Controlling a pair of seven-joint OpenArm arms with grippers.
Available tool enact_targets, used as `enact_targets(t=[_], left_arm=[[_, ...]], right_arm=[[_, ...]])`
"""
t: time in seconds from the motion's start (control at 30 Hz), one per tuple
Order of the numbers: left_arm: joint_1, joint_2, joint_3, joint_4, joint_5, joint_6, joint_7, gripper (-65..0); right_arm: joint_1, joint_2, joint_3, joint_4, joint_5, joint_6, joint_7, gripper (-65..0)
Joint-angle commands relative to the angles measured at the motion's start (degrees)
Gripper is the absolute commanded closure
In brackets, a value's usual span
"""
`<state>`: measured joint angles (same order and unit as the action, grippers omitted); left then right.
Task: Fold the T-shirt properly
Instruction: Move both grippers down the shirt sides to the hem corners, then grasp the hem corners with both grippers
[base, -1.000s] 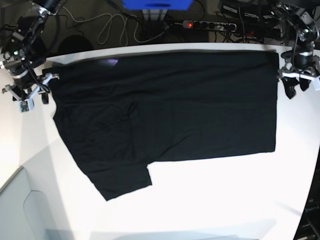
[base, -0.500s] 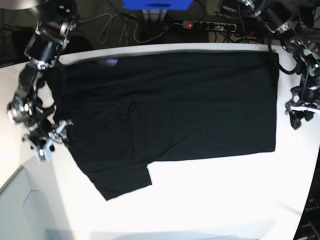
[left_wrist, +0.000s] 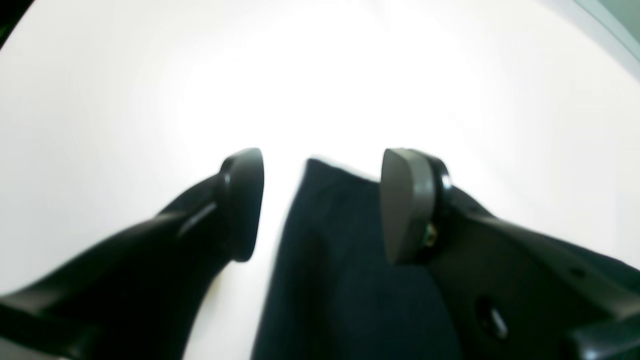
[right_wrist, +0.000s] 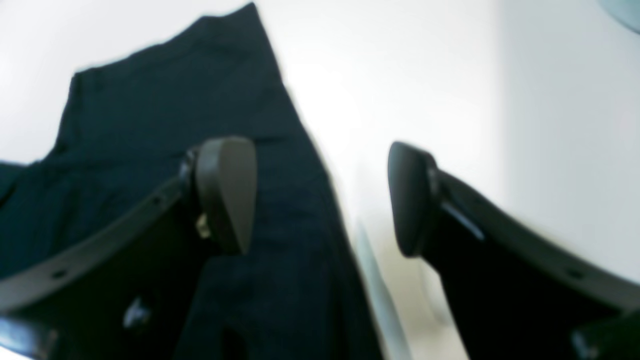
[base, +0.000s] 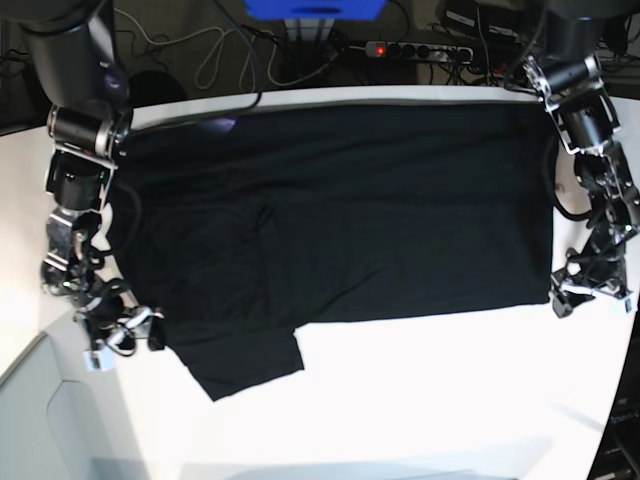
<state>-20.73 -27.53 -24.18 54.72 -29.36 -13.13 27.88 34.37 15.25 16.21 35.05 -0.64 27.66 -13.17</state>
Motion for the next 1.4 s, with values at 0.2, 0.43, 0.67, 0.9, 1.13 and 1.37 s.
enact_targets(t=[0.2, 0.43, 0.67, 0.9, 1.13, 1.37], left_arm=[[-5.42, -2.84, 9.55, -9.14, -0.04, 0.25, -7.7, -35.6], [-7.18, -2.84, 13.5, -15.11, -0.04, 0.25, -12.45, -35.6], [-7.0, -2.67, 15.09, -16.7, -0.04, 0.33, -13.94, -35.7], [-6.74, -2.67, 15.09, -19.16, -0.04, 0.33, -13.94, -35.7], [-6.74, -1.17, 15.09, -21.97, 0.05, 0.33, -13.94, -35.7], [-7.09, 0.85, 14.73, -21.27, 9.45, 0.33, -13.33, -35.7]], right_arm=[[1.81, 0.62, -4.65, -6.96, 0.86, -9.77, 7.94, -40.0], [1.01, 0.62, -8.08, -8.19, 0.86, -11.18, 8.47, -39.9], [-1.18, -0.96, -13.26, -7.93, 0.95, -11.18, 8.55, -39.7], [-3.47, -1.05, -13.53, -7.93, 0.95, -11.18, 8.47, -39.6], [-3.82, -0.78, -13.53, -7.93, 0.95, -11.18, 8.47, -39.5], [-4.08, -0.7, -13.53, -7.93, 0.95, -11.18, 8.38, -29.3]])
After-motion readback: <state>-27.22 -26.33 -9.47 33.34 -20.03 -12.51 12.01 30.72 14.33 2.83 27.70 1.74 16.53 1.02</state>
